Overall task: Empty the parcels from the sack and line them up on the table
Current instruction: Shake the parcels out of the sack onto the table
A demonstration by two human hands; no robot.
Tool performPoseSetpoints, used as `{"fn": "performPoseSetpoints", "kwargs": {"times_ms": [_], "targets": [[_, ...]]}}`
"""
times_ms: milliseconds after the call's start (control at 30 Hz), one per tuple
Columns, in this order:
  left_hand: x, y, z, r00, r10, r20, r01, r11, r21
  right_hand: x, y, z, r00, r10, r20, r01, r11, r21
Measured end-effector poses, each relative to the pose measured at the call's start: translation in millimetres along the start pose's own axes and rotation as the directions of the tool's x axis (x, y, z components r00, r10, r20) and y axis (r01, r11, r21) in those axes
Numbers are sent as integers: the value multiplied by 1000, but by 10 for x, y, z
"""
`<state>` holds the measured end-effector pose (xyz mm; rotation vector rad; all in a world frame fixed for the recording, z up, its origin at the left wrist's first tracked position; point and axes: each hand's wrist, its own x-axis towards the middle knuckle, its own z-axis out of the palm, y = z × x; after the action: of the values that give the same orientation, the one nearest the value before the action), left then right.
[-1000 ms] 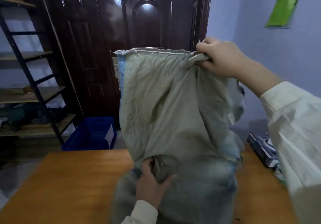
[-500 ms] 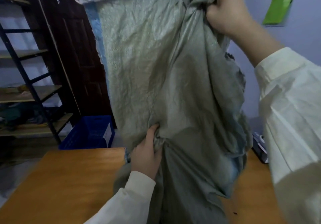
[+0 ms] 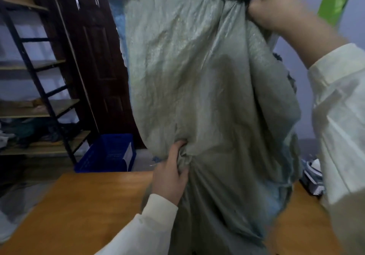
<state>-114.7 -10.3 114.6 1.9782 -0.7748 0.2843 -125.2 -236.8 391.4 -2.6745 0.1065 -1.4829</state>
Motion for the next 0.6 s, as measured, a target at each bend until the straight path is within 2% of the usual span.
{"fn": "performPoseSetpoints", "kwargs": {"times_ms": [100, 233, 367, 500, 600], "targets": [[-221, -135, 160, 994, -90, 69, 95, 992, -84, -189, 5, 152, 990, -132, 53, 129, 990, 61], [-311, -226, 181, 977, -213, 16, 212, 962, -171, -302, 105, 201, 993, -95, 76, 85, 988, 127], [-322, -285, 196, 934, -358, -9, 354, 927, -124, -348, 124, 163, 990, -96, 105, 79, 984, 157], [-371, -342, 216, 881, -472, -43, 469, 881, -59, -469, 93, 115, 945, -38, 325, 5, 995, 103], [-412, -428, 228, 818, -575, -6, 571, 815, -97, -555, 119, 120, 889, -21, 457, 46, 998, -45]]}}
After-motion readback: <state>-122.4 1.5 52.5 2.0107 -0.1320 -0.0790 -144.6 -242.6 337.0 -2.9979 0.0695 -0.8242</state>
